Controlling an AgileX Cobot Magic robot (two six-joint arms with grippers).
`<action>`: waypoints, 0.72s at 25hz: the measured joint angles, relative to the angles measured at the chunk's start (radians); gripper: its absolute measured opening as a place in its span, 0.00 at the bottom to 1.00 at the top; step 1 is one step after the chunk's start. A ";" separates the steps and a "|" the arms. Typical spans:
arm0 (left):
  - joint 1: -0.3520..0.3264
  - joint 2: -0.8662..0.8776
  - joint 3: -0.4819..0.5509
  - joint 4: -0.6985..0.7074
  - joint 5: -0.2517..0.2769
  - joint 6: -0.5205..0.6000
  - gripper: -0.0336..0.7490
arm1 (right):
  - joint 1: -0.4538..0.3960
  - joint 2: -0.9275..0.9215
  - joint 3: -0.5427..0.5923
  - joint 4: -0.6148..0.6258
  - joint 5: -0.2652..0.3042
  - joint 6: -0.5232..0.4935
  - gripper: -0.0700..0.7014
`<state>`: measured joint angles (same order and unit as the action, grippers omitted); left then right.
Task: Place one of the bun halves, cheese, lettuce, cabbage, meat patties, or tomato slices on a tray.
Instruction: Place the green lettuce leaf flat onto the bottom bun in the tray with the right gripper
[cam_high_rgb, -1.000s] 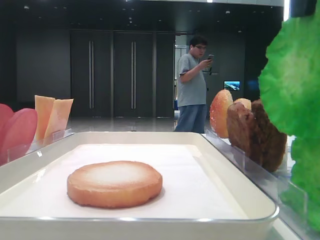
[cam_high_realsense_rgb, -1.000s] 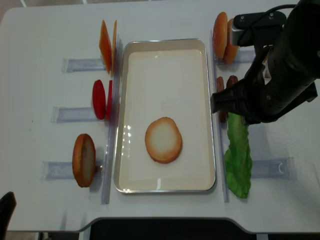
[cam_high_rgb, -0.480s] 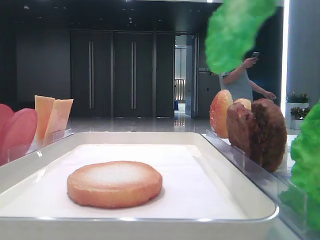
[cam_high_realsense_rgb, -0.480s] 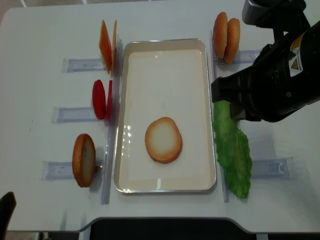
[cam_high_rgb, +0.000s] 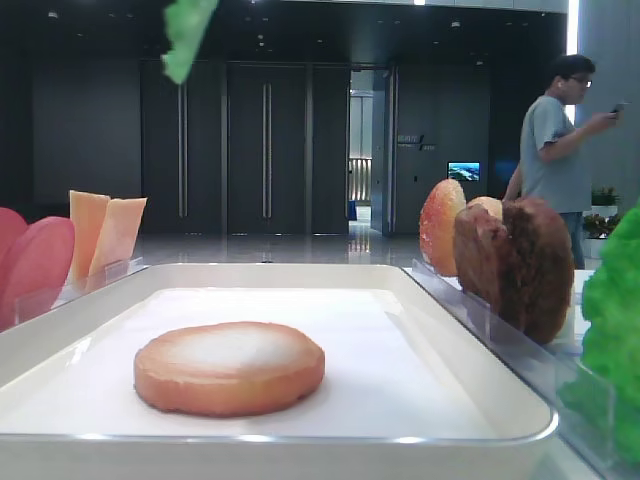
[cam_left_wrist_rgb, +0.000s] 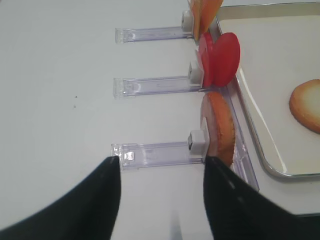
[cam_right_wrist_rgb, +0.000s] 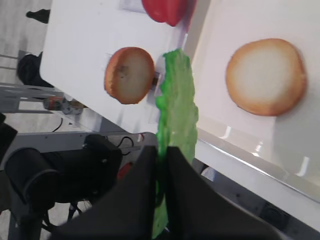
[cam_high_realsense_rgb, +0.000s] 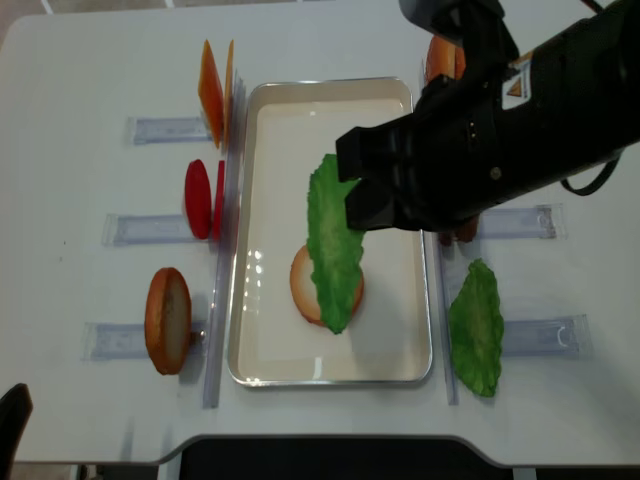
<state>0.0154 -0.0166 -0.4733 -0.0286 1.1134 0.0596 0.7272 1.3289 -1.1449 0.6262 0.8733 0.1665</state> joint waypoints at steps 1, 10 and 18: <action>0.000 0.000 0.000 0.000 0.000 0.000 0.57 | 0.000 0.017 0.000 0.033 -0.021 -0.041 0.12; 0.000 0.000 0.000 0.000 0.000 0.000 0.57 | 0.022 0.159 0.000 0.175 -0.150 -0.251 0.12; 0.000 0.000 0.000 0.000 0.000 0.000 0.57 | 0.040 0.264 0.000 0.182 -0.246 -0.296 0.12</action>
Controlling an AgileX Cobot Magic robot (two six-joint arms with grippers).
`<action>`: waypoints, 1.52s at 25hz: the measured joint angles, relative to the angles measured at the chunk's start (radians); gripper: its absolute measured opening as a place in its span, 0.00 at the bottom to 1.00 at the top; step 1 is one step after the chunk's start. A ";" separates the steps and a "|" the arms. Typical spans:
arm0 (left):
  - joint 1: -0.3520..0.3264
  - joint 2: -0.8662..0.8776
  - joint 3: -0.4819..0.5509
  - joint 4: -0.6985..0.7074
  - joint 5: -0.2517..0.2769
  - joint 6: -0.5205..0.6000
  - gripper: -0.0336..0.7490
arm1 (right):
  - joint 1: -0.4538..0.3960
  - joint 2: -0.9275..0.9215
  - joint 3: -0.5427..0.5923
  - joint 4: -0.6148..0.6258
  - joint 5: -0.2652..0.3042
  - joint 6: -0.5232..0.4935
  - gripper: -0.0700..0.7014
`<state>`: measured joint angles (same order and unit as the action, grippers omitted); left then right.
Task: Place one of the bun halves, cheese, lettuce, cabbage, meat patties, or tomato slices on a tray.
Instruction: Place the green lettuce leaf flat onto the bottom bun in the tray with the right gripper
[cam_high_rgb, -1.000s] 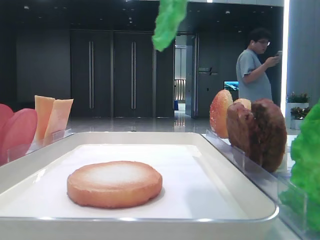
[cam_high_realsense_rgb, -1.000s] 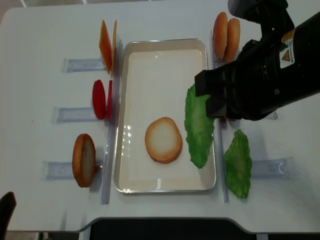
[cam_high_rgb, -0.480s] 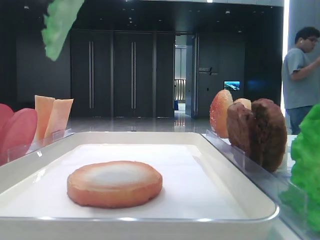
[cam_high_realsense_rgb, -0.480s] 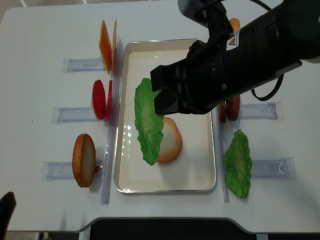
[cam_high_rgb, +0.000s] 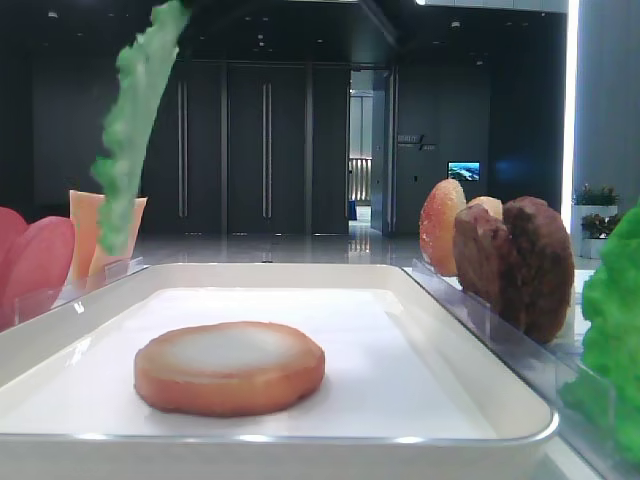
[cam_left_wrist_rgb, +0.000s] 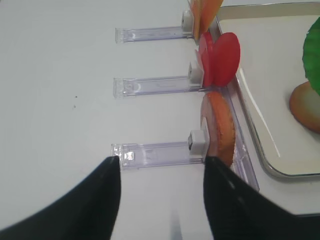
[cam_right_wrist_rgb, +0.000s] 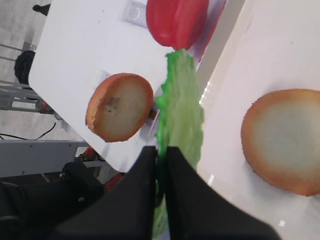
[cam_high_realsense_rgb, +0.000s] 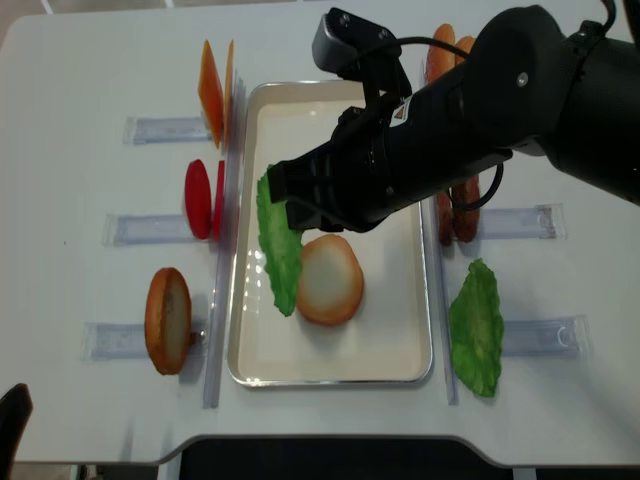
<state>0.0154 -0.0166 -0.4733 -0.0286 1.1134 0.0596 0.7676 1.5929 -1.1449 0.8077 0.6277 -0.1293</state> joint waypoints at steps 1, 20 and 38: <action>0.000 0.000 0.000 0.000 0.000 0.000 0.57 | 0.000 0.014 0.000 0.005 -0.008 -0.010 0.12; 0.000 0.000 0.000 0.000 0.000 0.000 0.57 | -0.050 0.143 0.000 0.006 -0.023 -0.053 0.12; 0.000 0.000 0.000 0.000 0.000 0.000 0.57 | -0.058 0.143 0.006 -0.155 -0.005 0.045 0.12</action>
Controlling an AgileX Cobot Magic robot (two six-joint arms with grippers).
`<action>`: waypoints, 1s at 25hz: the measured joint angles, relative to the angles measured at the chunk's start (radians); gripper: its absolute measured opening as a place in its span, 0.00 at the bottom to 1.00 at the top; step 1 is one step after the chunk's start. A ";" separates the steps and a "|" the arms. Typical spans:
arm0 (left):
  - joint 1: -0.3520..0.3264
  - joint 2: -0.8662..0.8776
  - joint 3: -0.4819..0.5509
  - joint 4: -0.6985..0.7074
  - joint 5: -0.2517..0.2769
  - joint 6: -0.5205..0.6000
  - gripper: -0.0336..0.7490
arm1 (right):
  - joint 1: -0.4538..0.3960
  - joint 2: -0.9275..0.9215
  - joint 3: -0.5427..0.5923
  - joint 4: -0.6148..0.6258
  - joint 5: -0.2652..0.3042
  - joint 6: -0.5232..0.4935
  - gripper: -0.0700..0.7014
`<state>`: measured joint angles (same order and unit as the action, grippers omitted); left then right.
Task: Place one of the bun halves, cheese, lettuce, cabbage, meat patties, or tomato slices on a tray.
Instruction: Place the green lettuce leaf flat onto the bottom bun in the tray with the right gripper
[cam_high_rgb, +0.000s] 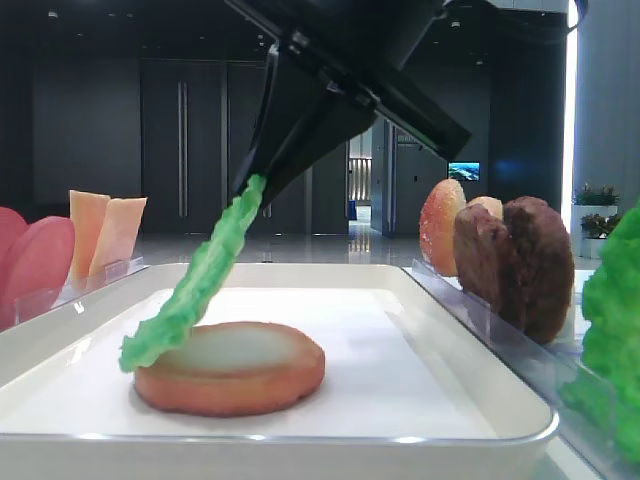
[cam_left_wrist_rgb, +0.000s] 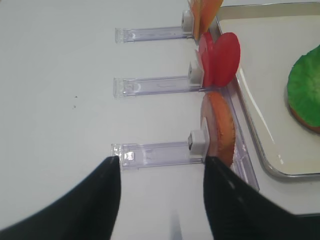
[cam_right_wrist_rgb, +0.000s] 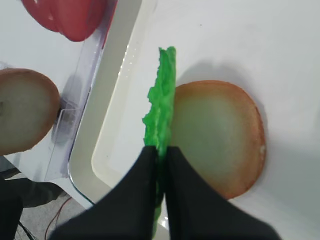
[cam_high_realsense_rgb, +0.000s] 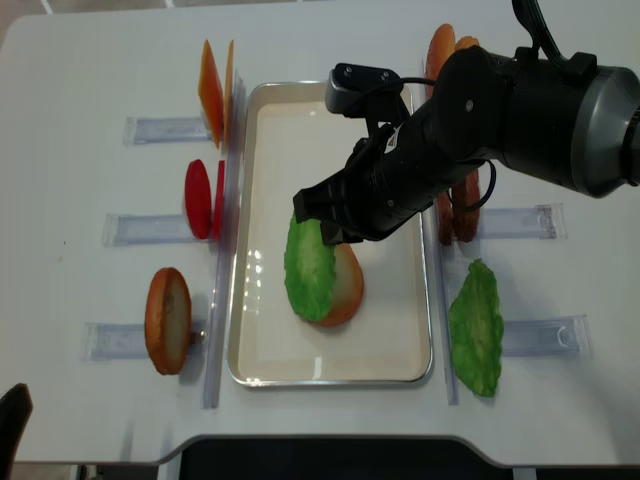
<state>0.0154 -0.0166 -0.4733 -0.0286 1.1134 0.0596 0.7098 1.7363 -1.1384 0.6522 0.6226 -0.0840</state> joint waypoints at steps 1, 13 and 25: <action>0.000 0.000 0.000 0.000 0.000 0.000 0.57 | 0.000 0.000 0.007 -0.003 -0.004 0.002 0.12; 0.000 0.000 0.000 0.000 0.000 0.000 0.57 | 0.000 0.000 0.034 -0.006 -0.030 0.010 0.12; 0.000 0.000 0.000 0.000 0.000 0.000 0.57 | 0.000 0.000 0.034 -0.007 -0.030 0.009 0.12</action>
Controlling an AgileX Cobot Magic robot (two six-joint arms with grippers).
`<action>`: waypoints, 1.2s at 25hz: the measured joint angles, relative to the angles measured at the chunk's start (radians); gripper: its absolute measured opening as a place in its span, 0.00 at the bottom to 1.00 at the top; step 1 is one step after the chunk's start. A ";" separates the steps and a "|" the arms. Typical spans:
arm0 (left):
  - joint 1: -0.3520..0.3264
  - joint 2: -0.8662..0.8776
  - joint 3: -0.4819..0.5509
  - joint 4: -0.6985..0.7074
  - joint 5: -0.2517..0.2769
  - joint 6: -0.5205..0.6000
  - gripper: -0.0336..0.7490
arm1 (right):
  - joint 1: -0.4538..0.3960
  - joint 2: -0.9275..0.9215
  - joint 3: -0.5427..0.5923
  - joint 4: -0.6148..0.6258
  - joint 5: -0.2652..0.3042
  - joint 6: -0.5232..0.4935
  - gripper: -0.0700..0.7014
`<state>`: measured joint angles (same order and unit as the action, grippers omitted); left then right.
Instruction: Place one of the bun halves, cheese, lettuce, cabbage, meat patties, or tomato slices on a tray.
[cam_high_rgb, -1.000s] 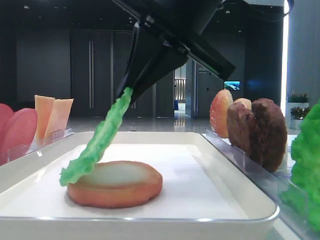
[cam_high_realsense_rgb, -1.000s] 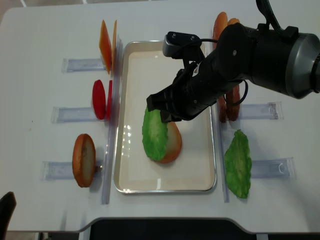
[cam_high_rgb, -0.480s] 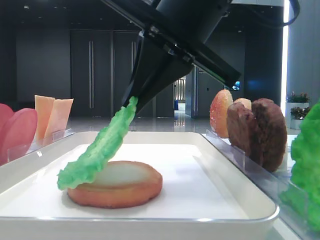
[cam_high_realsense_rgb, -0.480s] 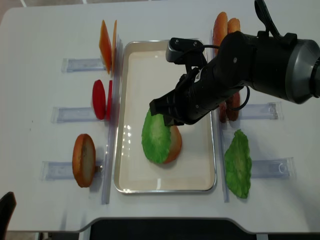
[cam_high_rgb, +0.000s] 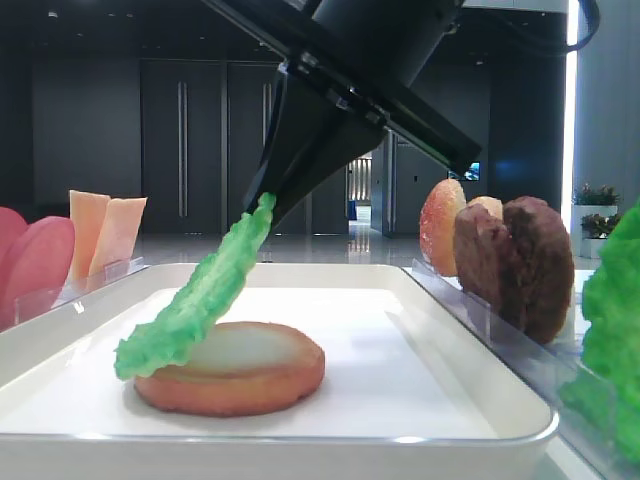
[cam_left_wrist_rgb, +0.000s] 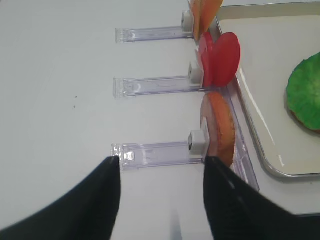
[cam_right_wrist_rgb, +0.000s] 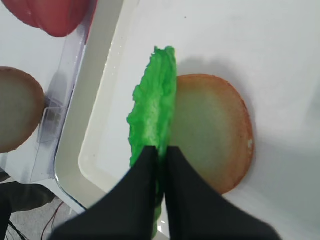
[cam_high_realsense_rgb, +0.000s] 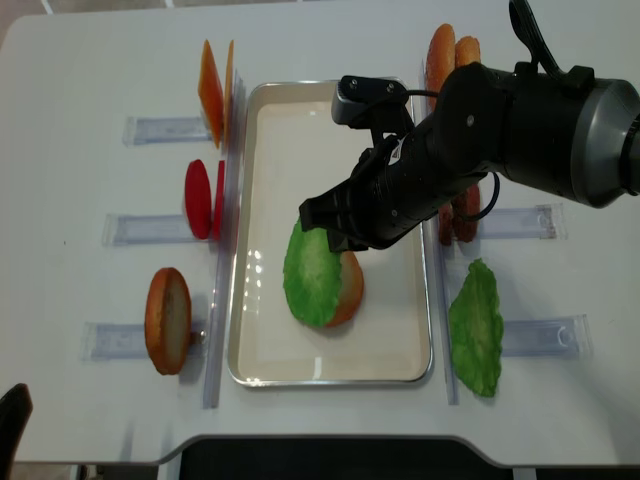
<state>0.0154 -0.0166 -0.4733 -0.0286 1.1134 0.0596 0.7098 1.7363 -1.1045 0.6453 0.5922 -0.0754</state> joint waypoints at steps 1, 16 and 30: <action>0.000 0.000 0.000 0.000 0.000 0.000 0.57 | 0.000 0.000 0.000 0.000 0.000 0.000 0.12; 0.000 0.000 0.000 0.000 0.000 0.000 0.57 | 0.000 0.000 0.000 -0.078 -0.008 0.026 0.61; 0.000 0.000 0.000 0.000 0.000 0.002 0.57 | 0.000 0.000 -0.117 -0.507 0.247 0.456 0.65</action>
<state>0.0154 -0.0166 -0.4733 -0.0286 1.1134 0.0614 0.7098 1.7363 -1.2220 0.1380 0.8396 0.3802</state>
